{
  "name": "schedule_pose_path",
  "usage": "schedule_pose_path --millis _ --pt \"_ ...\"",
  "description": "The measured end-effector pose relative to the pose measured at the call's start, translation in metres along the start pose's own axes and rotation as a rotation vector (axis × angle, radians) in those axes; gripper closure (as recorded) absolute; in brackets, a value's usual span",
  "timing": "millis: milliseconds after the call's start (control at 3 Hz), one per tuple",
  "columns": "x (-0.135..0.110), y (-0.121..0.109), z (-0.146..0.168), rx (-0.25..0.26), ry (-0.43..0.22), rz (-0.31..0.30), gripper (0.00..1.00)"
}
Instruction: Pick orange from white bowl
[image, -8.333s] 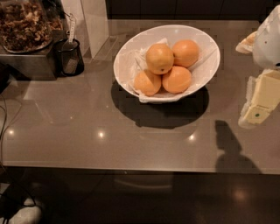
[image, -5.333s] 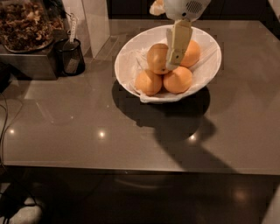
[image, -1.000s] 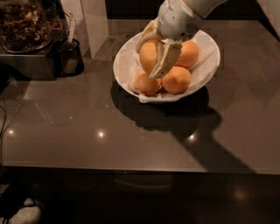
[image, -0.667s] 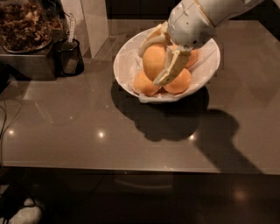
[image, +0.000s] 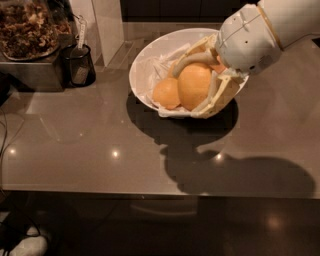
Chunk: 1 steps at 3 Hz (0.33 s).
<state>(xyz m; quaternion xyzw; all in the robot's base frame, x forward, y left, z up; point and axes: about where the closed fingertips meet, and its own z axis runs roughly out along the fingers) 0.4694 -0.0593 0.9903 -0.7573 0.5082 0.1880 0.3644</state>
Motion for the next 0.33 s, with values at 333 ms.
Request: schedule_pose_path --millis 333 --pt "0.0031 0.0057 -0.0028 0.005 0.009 0.012 1.00"
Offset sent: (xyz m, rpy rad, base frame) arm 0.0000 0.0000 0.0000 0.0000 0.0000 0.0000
